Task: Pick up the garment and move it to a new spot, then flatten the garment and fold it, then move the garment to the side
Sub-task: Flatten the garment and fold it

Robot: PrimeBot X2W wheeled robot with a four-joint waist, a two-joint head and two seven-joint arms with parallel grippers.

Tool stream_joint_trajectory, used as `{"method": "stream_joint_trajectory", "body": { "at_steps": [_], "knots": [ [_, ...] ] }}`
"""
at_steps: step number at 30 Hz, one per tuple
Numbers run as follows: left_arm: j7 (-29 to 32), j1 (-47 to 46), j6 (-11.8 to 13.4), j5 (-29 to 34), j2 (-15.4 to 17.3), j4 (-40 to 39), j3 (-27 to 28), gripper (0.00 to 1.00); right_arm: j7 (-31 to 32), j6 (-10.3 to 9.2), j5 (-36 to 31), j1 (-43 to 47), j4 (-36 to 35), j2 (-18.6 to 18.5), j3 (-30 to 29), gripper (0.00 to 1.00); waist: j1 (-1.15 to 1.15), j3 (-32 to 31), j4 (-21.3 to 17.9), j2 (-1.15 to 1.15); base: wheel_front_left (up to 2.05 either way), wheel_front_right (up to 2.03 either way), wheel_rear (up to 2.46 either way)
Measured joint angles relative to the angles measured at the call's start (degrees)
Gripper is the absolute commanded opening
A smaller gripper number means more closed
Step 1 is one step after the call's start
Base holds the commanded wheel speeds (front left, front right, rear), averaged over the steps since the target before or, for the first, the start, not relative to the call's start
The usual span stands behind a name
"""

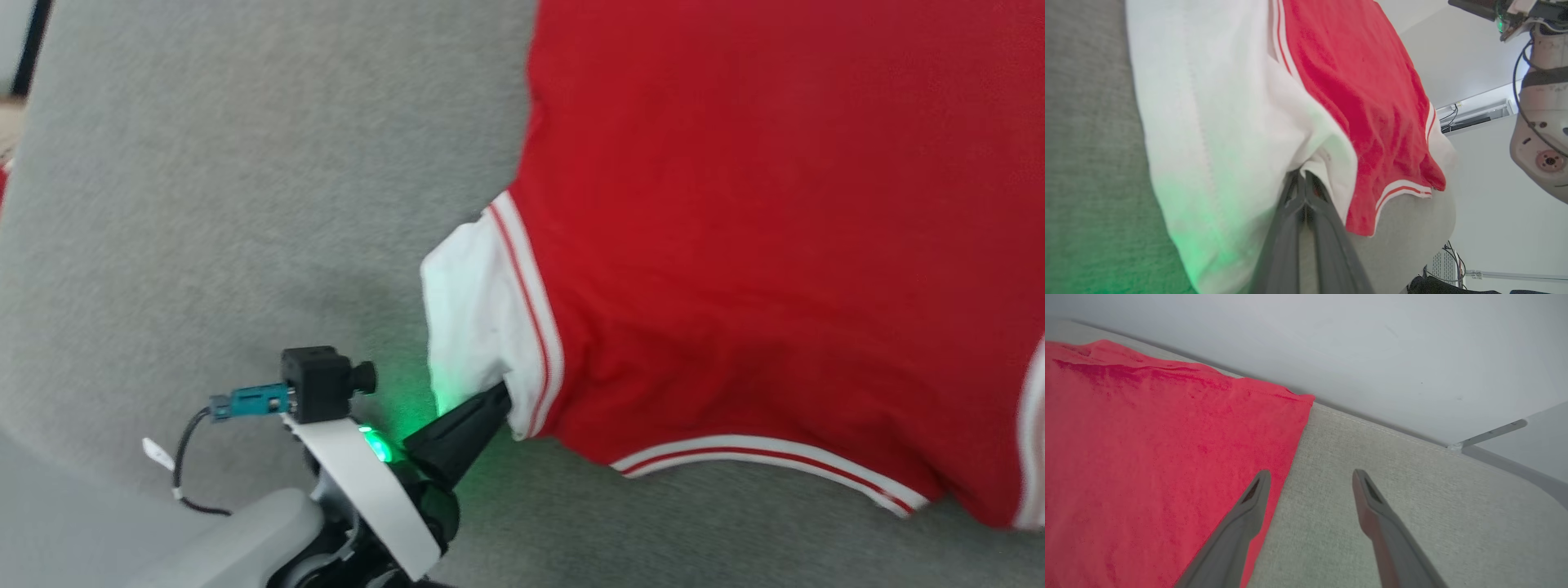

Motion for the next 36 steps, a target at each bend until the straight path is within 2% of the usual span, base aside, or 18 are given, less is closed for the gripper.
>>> {"method": "stream_joint_trajectory", "body": {
  "at_steps": [4,6,10,13,21,22,23,24,28,36],
  "knots": [
    [-0.6,-2.3,0.0,0.0,-1.1,-0.4,-2.4,0.0,4.8,0.01,-4.6,-10.3,12.0,1.5,0.2,1.0,0.0,2.7,3.7,0.0,0.0,0.0,0.0],
    [-1.0,-3.0,0.0,-0.2,-1.3,-0.5,-3.4,0.0,7.7,0.02,-7.3,-13.3,15.7,1.1,2.5,1.0,0.0,3.9,5.3,0.0,0.0,0.0,0.0],
    [-1.8,-5.5,0.0,-0.8,-2.3,-1.0,-5.6,0.0,10.2,0.01,-11.9,-20.4,22.8,2.2,2.3,1.0,0.0,7.4,8.4,0.0,0.0,0.0,0.0],
    [-2.4,-6.5,0.0,-1.2,-2.7,-1.4,-6.4,0.0,10.2,0.01,-14.8,-21.5,24.9,1.2,4.5,1.0,0.0,9.2,9.6,0.0,0.0,0.0,0.0],
    [-3.1,-7.7,-0.1,-2.2,-2.8,-1.6,-7.1,0.0,10.0,0.01,-17.3,-24.1,28.0,1.1,4.0,1.0,0.0,11.0,10.3,0.0,0.0,0.0,0.0],
    [-3.1,-7.8,-0.1,-2.3,-2.7,-1.6,-7.1,0.0,10.0,0.01,-16.9,-24.2,28.1,1.2,4.0,0.6,0.0,11.1,10.2,0.0,0.0,0.0,0.0],
    [-3.1,-7.8,-0.1,-2.4,-2.6,-1.6,-7.1,0.0,9.8,0.01,-16.3,-24.3,28.1,1.3,3.8,0.34,0.0,11.2,10.0,0.0,0.0,0.0,0.0],
    [-3.1,-7.9,-0.1,-2.4,-2.5,-1.6,-7.0,0.0,9.3,0.01,-15.8,-24.3,28.1,1.3,3.5,0.0,0.0,11.4,9.9,0.01,0.0,0.0,0.0],
    [-3.1,-7.9,-0.2,-2.5,-2.4,-1.7,-6.3,0.0,6.9,0.02,-14.7,-24.0,28.3,1.7,3.4,0.0,0.0,11.4,9.2,0.0,0.0,0.0,0.0],
    [-3.0,-4.0,-0.2,-2.2,-2.5,-0.5,-0.6,0.0,1.5,0.01,-10.2,-21.4,29.7,3.1,4.9,0.0,0.0,8.9,6.2,0.0,0.0,0.0,0.0]
  ]
}}
